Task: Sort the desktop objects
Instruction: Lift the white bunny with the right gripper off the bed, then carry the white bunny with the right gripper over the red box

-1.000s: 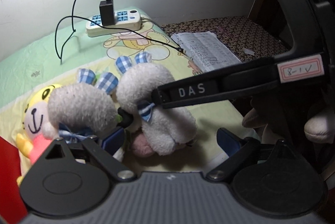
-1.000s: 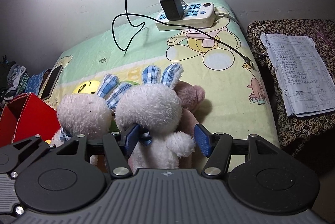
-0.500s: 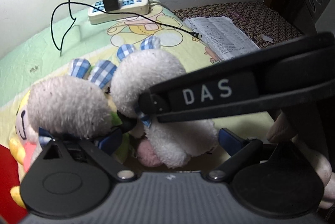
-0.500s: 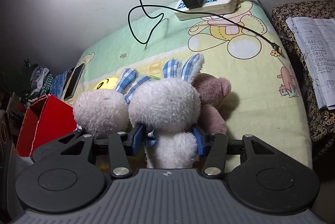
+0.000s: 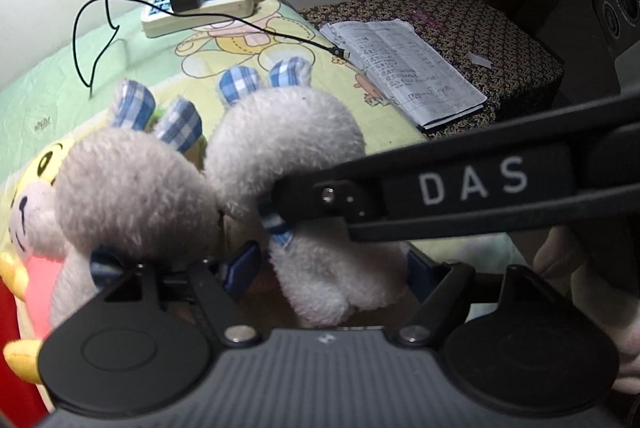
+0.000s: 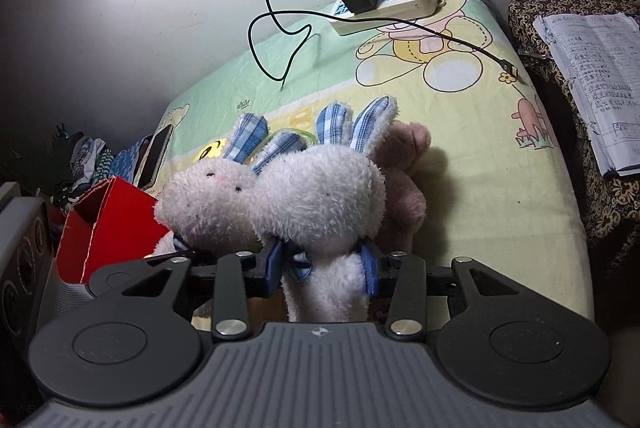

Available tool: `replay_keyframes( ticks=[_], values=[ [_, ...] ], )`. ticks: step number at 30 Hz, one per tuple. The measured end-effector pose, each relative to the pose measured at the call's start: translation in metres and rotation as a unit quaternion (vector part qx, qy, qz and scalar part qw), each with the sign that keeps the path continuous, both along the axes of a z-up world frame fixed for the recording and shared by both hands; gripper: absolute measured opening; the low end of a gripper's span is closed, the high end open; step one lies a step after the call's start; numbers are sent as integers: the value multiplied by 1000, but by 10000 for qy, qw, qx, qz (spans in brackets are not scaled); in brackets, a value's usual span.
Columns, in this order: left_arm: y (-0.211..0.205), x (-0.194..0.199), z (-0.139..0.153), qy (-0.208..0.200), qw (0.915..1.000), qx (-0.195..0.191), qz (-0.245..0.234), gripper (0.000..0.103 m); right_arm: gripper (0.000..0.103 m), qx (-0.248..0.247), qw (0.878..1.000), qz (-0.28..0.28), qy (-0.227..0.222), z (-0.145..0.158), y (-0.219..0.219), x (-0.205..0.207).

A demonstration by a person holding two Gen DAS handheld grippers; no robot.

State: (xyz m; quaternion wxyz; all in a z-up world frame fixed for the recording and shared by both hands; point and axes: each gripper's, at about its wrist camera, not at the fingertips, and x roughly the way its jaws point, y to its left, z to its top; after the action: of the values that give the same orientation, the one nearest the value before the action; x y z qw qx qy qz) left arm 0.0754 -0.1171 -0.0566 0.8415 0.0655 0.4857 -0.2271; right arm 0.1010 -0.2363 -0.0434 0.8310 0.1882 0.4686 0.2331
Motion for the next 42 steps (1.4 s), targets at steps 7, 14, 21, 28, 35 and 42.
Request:
replay_keyframes(
  ticks=[7,14,21,28,35,42],
  values=[
    [1,-15,6,61,9998,-156,-125,69,42,117,9999,-16,-22,7,1,-22],
    [8,-43,22,-73,9996,-172,-217,67,42,132,9998,18,-122,20,4,-47],
    [29,-68,43,-249,9992,-298,-83,65,43,286,9989,155,-335,35,15,-72],
    [61,-95,61,-470,9980,-301,283,65,43,463,9958,547,-562,48,41,-88],
    [115,-115,85,-837,9933,-345,718,64,43,646,9893,969,-881,70,87,-97],
    [183,-119,106,-1241,9875,-267,930,64,44,718,9845,1113,-1146,95,153,-101]
  ],
)
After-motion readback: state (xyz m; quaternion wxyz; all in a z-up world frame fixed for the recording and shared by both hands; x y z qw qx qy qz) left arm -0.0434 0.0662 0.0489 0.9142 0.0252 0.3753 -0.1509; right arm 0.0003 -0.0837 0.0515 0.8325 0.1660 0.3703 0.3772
